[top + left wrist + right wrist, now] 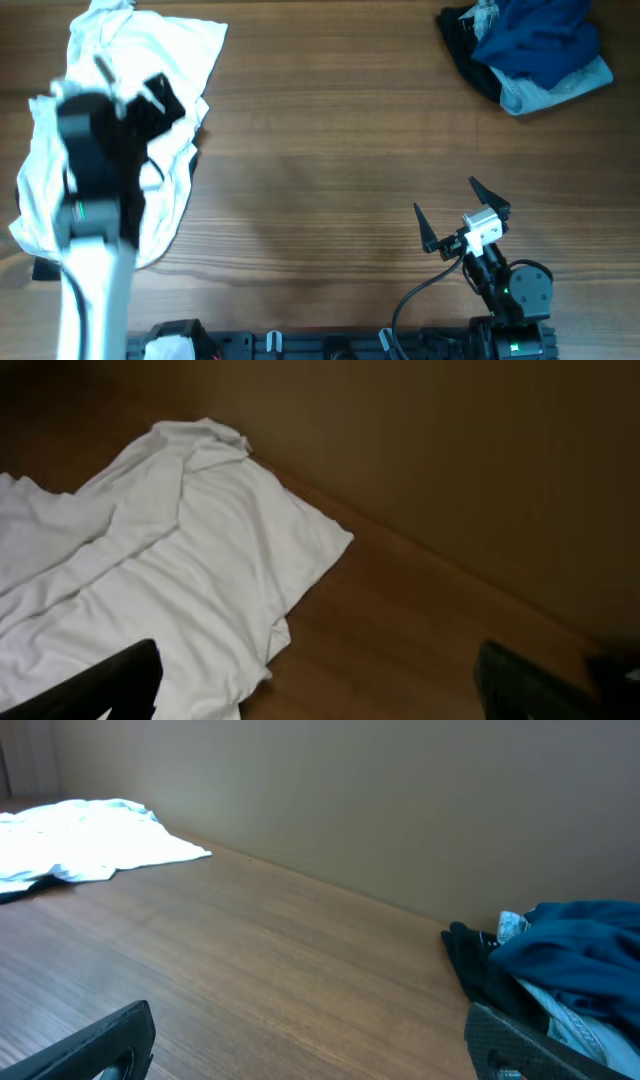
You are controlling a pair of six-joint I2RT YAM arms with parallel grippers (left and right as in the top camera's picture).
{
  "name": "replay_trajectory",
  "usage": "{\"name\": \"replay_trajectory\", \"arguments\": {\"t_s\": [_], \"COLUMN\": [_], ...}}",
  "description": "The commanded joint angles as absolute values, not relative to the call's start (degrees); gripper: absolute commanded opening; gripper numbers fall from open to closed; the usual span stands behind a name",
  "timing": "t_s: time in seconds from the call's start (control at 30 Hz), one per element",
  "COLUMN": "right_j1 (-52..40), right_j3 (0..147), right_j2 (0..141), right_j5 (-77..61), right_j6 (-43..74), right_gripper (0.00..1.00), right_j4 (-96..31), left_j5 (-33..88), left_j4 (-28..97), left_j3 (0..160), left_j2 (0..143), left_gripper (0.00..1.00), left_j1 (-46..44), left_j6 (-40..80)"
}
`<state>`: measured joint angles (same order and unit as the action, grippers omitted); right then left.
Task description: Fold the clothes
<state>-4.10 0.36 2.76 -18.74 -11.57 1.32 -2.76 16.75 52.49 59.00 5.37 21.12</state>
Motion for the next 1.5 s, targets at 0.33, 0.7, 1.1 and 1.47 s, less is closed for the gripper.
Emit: {"name": "replay_trajectory", "arguments": {"t_s": [0.33,0.7,1.1,1.47], "right_j1": [-4.32,-4.32,-4.34,-4.32], "right_j3": [0.30,0.30,0.30,0.30], "right_j2": [2.81,2.81,2.81,2.81], "right_j5": [-17.93,-17.93,-17.93,-17.93], "right_j6": [-10.50,-10.52,-10.50,-10.48], "right_gripper": [1.00,1.00,1.00,1.00], "right_j4": [1.52,1.52,1.52,1.52], "left_j5": [-3.09,-3.09,-3.09,-3.09], "left_j4": [-2.37,4.16,3.90,3.90], "left_j3": [4.01,0.34,0.34,0.34], "left_j2": [12.32,0.10,0.36,0.38], "left_gripper": [1.00,1.00,1.00,1.00], "left_j1": [5.91,6.48,6.94,6.94], "left_j6": [21.45,21.34,20.29,20.29]}}
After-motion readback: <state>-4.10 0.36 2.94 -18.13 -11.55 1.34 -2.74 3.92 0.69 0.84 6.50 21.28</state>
